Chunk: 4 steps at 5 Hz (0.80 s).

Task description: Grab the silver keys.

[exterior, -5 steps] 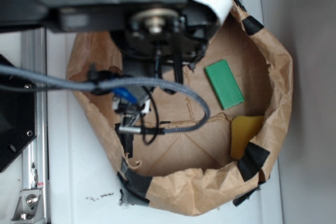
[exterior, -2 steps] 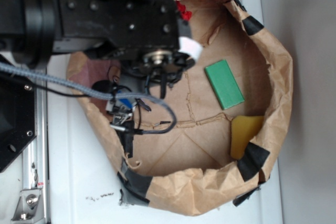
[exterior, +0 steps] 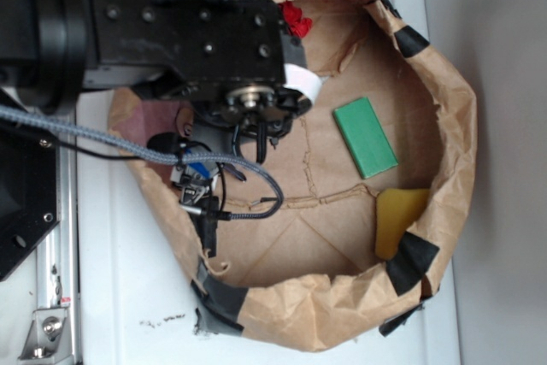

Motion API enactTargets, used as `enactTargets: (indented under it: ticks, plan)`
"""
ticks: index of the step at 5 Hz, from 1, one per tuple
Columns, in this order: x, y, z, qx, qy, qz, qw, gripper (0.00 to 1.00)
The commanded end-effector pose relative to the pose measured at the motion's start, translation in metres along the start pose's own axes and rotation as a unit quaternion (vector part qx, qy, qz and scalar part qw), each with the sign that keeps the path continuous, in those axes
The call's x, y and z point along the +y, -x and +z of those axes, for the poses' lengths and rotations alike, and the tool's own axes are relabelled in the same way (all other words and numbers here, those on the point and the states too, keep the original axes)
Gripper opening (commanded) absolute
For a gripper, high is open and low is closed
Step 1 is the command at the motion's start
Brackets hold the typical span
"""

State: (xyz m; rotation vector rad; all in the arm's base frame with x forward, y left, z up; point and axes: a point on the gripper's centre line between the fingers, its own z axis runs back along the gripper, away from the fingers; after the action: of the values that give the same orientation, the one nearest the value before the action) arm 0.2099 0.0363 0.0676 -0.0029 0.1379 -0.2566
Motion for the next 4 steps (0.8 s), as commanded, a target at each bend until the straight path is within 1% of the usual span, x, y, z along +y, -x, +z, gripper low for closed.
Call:
enactTargets:
  ticks: [1, 2, 3, 4]
  plan:
    - [-0.001, -0.002, 0.007, -0.018, -0.007, -0.003, 1.0, 1.0]
    - [-0.001, -0.002, 0.007, -0.018, -0.007, -0.003, 1.0, 1.0]
    - [-0.001, -0.018, -0.01, -0.023, -0.011, -0.037, 0.999, 1.0]
    - [-0.005, -0.015, -0.004, -0.025, -0.007, -0.037, 0.999, 1.0]
